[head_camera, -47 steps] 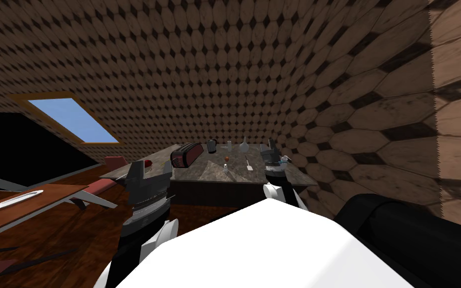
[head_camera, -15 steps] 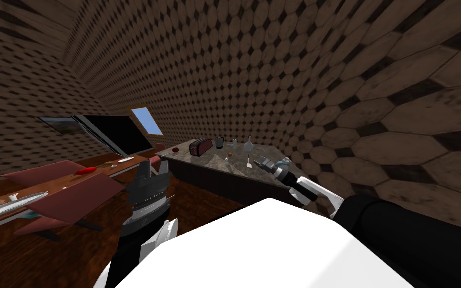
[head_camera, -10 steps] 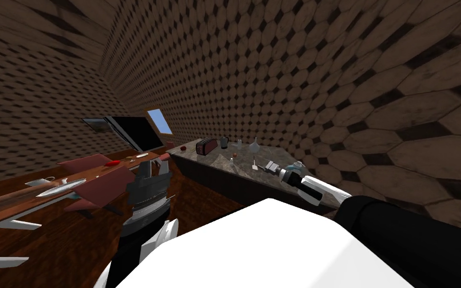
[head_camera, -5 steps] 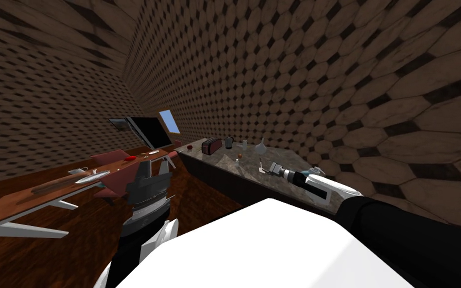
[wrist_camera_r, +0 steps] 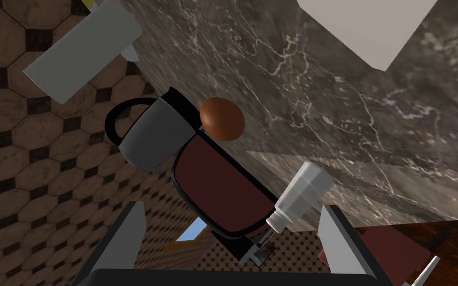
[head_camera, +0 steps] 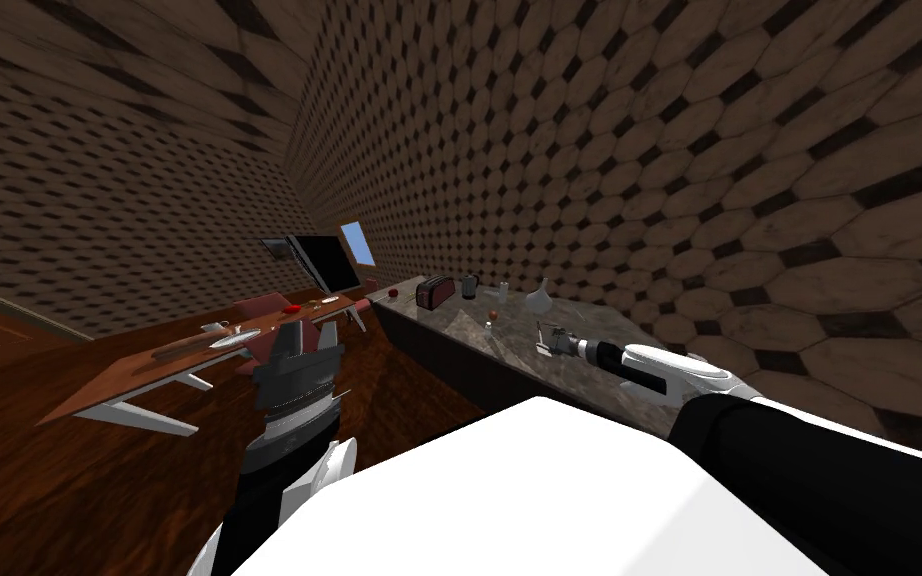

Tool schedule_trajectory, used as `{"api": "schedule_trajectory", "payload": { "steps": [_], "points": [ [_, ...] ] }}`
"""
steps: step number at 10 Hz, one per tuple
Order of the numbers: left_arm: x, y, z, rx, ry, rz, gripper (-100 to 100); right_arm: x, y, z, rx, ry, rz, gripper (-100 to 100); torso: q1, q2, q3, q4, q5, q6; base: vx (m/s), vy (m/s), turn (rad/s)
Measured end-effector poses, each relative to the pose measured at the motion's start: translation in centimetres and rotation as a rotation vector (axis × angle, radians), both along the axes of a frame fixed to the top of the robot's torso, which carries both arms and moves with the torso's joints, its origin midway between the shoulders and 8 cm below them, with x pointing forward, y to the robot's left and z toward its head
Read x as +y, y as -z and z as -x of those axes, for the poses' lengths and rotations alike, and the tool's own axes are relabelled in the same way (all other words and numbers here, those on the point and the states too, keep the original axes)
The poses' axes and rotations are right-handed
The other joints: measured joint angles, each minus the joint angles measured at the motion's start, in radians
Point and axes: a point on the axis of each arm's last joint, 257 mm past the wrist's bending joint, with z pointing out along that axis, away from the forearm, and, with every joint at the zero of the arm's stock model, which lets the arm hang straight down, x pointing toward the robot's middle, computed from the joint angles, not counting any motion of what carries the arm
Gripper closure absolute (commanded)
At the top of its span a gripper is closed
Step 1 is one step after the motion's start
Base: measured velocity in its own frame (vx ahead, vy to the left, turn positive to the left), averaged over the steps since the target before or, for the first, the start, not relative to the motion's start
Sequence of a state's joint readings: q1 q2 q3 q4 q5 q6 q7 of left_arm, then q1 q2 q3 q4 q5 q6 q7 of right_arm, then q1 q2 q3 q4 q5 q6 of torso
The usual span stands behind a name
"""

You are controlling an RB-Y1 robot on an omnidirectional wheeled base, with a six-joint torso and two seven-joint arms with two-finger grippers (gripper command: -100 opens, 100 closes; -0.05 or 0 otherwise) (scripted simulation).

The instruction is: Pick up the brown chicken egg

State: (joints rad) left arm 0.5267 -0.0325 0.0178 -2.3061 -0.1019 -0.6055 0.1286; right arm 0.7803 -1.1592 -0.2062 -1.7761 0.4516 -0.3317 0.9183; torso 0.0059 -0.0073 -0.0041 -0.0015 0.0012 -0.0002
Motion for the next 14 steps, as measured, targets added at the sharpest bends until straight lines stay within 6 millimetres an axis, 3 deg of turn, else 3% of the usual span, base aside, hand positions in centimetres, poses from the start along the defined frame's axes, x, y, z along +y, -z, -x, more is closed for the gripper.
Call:
{"api": "schedule_trajectory", "payload": {
  "steps": [3, 8, 14],
  "points": [
    [0.0, 0.0, 0.0, 0.000, 0.000, 0.000, 0, -4.2, 1.6, 2.5, 0.078, -0.036, 0.183, -100, 0.002, -0.002, -0.001, -0.001, 0.000, 0.000, 0.117, 0.098, 0.204],
    [0.0, 0.0, 0.0, 0.000, 0.000, 0.000, 0, -10.0, 3.3, 4.9, 0.188, -0.092, 0.428, -100, 0.000, 0.000, 0.000, 0.000, 0.000, 0.001, 0.108, 0.080, 0.152],
    [0.0, 0.0, 0.0, 0.000, 0.000, 0.000, 0, -17.3, 3.3, 9.2, 0.356, -0.180, 0.680, -100, 0.003, -0.004, -0.002, -0.001, 0.001, 0.000, 0.141, 0.083, 0.168]
  ]
}}
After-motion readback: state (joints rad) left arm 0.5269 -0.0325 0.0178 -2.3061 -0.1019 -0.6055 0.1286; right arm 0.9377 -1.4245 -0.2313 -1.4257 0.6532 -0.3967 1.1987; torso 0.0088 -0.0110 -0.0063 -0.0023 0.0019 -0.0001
